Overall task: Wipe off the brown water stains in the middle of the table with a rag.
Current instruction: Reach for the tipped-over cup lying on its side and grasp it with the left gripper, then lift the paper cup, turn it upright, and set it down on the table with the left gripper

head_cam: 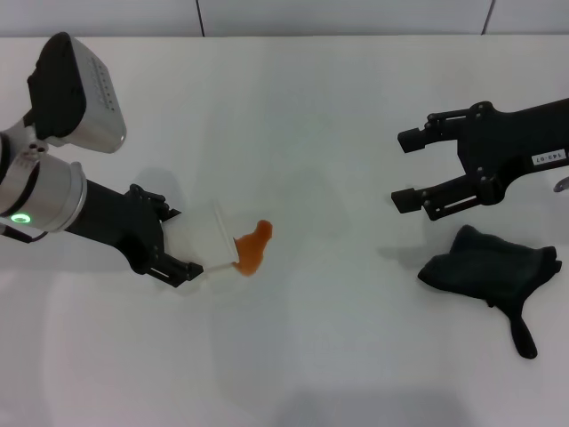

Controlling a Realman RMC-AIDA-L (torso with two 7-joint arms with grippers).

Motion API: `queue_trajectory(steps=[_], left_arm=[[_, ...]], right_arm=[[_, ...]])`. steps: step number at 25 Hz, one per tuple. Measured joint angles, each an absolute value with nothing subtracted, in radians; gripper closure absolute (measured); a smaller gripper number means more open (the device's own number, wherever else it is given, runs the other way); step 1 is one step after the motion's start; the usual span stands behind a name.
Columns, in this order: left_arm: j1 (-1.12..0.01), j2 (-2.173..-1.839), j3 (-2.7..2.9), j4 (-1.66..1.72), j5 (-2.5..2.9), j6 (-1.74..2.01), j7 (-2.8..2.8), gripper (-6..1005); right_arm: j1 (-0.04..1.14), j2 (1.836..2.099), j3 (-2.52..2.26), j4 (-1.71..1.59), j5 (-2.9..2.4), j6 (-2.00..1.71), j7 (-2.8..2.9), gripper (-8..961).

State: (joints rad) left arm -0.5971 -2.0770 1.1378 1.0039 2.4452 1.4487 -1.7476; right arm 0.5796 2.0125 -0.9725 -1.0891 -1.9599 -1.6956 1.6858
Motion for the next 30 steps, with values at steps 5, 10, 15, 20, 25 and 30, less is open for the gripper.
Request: queue_trajectory(steps=[5,10,15,20,25,30], left_arm=[[-0.595,-2.077,1.137,1.003,2.435,1.448,-1.742,142],[-0.592,-2.077,1.136,1.005,2.428,1.445,-1.742,233],[-0.565,-2.076,1.118,1.054,2.342,1.462,-1.718,313],[-0.515,-2.075,1.031,1.122,2.235,1.468,-1.658,345],[-0.506,-2.075,0.975,1.08,2.124,1.447,-1.568,378],[-0.547,-2.074,0.971,0.968,2.068,1.389,-1.492,426]], right_arm=[[0.577,2.013,-0.973,-1.089,-1.959,-1.696,1.687,85],[0.576,2.013,-0.973,-1.089,-1.959,-1.698,1.687,85],[0.574,2.013,-0.972,-1.089,-1.959,-1.701,1.687,85],[0.577,2.012,-0.972,-1.09,-1.958,-1.704,1.687,85],[0.584,2.012,-0.972,-1.092,-1.957,-1.703,1.686,84],[0.588,2.012,-0.973,-1.092,-1.957,-1.701,1.681,84]])
